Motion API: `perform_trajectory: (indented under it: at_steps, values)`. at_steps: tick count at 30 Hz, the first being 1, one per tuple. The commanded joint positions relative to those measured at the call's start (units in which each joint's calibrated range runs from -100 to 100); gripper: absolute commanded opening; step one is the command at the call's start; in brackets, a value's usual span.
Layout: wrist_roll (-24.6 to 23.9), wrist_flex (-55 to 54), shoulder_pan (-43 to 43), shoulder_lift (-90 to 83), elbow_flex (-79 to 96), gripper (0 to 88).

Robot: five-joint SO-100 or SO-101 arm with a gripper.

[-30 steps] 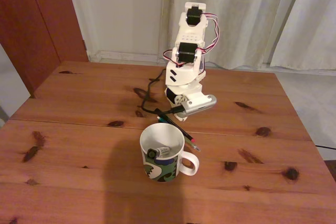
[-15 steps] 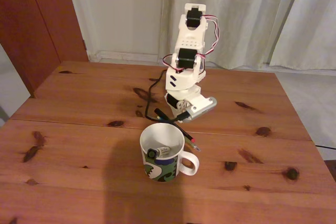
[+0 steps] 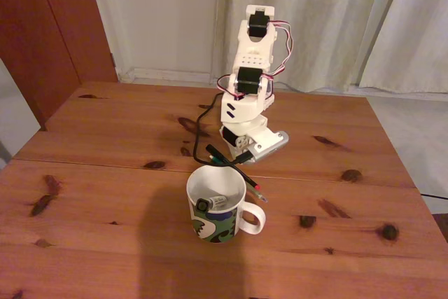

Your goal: Clean up the desk and place the pens and markers into the cup

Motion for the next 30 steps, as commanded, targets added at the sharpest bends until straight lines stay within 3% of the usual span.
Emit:
perform_trajectory:
  at_steps: [1, 30]
  values:
    - [0.05, -1.24, 0.98, -1.07, 0.51, 0.8]
    - [-0.79, -7.44, 2.51, -1.15, 6.28, 2.2]
